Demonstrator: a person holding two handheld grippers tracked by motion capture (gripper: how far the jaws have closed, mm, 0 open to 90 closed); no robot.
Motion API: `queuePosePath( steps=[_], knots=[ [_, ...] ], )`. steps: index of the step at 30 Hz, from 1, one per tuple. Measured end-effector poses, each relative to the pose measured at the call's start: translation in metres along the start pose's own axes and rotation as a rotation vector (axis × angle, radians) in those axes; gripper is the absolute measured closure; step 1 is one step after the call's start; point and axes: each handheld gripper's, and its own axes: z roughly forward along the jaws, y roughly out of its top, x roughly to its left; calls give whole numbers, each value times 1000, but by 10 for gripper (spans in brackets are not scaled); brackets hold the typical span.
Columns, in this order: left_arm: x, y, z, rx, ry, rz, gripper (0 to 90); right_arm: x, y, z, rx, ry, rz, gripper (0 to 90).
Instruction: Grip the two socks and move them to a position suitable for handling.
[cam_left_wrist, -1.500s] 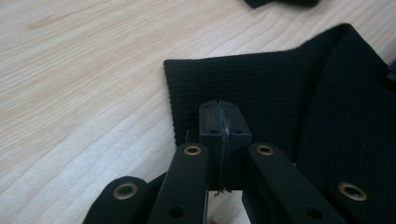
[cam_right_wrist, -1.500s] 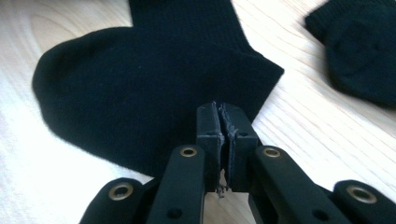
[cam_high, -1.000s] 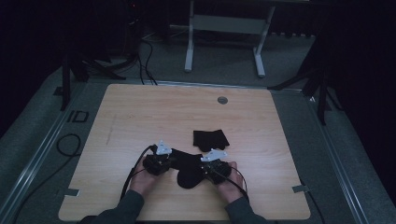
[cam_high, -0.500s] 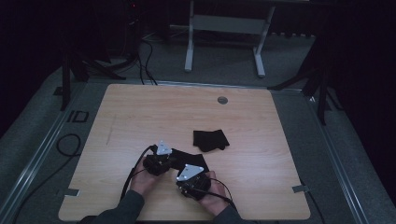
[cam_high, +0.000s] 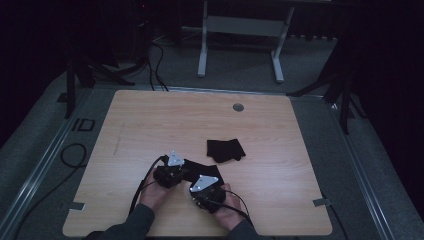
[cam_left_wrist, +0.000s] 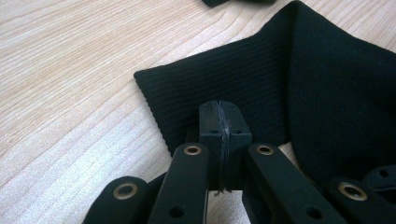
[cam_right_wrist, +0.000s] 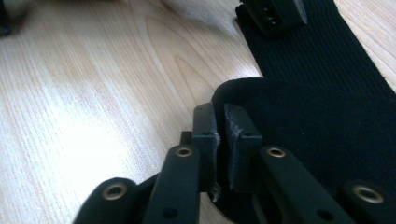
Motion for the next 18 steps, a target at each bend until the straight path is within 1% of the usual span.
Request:
queuePosePath(
  steps=[1,4,6,11,13,14,15,16,17,18],
  knots=[
    [0,0,0,0,-1,0,899,-2,-1,0,-11,26,24,854],
    [0,0,0,0,-2,1,899,-3,-1,-1,-13,32,35,856],
    [0,0,0,0,-3,1,899,-4,-1,-2,-16,33,33,856],
    [1,0,0,1,-3,4,899,-9,1,-10,-35,28,47,855],
    [0,0,0,0,-3,3,899,-17,1,-19,-52,11,67,855],
    [0,0,0,0,-3,3,899,-17,1,-19,-52,11,67,855],
    [0,0,1,-1,-4,2,899,-23,1,-24,-66,1,87,856],
    [0,0,1,-1,-5,2,899,-23,1,-24,-66,1,87,856],
    [0,0,1,-2,-5,2,899,-28,0,-29,-75,-8,99,855],
    [0,0,1,-2,-6,2,899,-28,0,-29,-75,-8,99,855]
  ],
)
